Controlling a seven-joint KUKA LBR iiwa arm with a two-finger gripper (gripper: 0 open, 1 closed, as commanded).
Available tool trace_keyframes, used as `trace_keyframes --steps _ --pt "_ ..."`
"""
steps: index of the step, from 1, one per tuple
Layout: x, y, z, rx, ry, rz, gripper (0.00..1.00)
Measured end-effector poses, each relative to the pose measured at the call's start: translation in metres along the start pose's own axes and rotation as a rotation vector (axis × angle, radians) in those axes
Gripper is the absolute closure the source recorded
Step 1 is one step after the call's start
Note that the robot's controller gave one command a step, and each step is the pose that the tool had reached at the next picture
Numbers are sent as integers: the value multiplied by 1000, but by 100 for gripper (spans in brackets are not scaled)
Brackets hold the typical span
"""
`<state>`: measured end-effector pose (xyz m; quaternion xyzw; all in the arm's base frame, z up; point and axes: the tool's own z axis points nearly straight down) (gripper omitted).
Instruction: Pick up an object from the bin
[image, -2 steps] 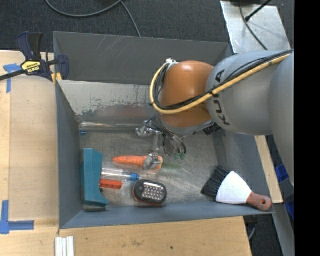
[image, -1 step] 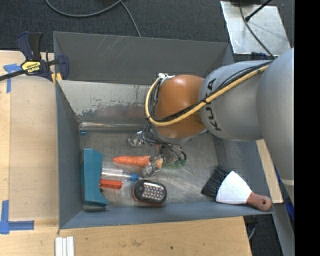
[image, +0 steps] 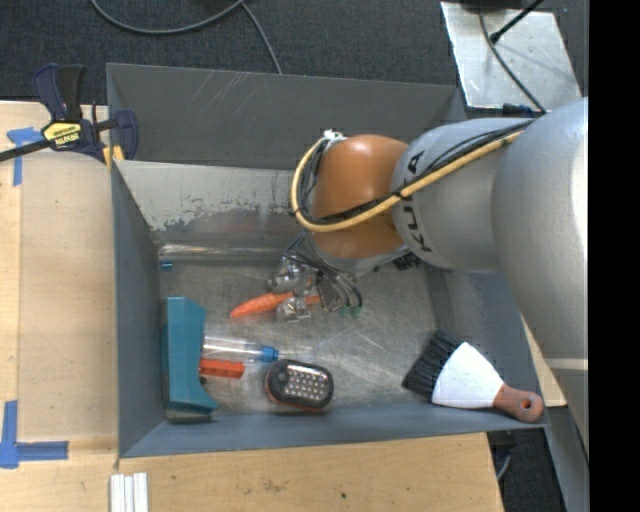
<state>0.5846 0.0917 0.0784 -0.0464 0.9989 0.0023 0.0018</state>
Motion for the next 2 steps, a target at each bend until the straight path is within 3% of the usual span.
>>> trace_keyframes --steps 1,2 --pt "0 0 0 0 0 0 100" --pt "-40 1 -185 4 -10 -34 100"
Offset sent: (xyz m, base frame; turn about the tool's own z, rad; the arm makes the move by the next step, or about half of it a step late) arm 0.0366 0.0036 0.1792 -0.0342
